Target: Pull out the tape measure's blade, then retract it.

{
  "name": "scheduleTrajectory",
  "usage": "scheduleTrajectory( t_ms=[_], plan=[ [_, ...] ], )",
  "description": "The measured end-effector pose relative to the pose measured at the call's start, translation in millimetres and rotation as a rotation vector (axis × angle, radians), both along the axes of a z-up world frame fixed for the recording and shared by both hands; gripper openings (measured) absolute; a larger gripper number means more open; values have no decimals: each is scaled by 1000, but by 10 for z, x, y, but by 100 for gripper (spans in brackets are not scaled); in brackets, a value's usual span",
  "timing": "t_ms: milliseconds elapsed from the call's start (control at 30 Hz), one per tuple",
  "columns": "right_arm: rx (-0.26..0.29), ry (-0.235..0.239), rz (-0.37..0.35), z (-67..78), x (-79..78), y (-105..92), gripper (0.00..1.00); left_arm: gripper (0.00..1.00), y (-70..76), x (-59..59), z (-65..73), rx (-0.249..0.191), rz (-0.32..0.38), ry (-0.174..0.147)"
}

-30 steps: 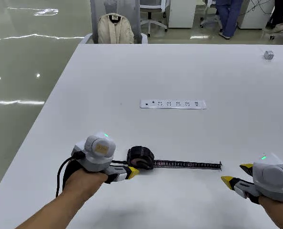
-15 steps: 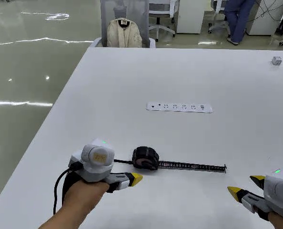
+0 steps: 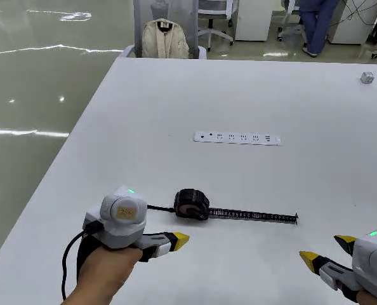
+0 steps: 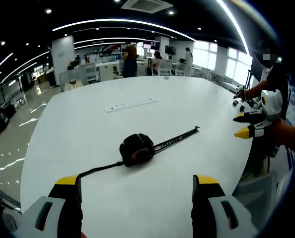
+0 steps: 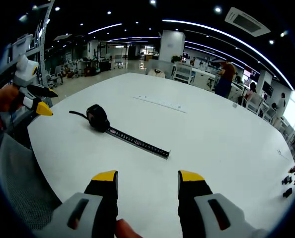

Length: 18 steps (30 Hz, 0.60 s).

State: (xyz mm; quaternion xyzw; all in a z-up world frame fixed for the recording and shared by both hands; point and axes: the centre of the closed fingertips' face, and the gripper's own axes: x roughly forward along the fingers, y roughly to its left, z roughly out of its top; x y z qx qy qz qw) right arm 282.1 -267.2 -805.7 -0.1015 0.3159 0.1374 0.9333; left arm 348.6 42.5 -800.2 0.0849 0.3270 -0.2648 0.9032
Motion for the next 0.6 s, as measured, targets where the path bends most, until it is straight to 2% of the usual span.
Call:
scheduleTrajectory(
  t_ms=[233,400,600],
  plan=[
    [12,15,-15,28,-96,-12,52,90,13,-91,103,-13,31,-13],
    [22,32,-18,35,-179,33,55,90,22,-182,119,-16,39,-2],
    [33,42,-22,66,-268,70,57,90,38,-258,182,-19,61,-7]
  ],
)
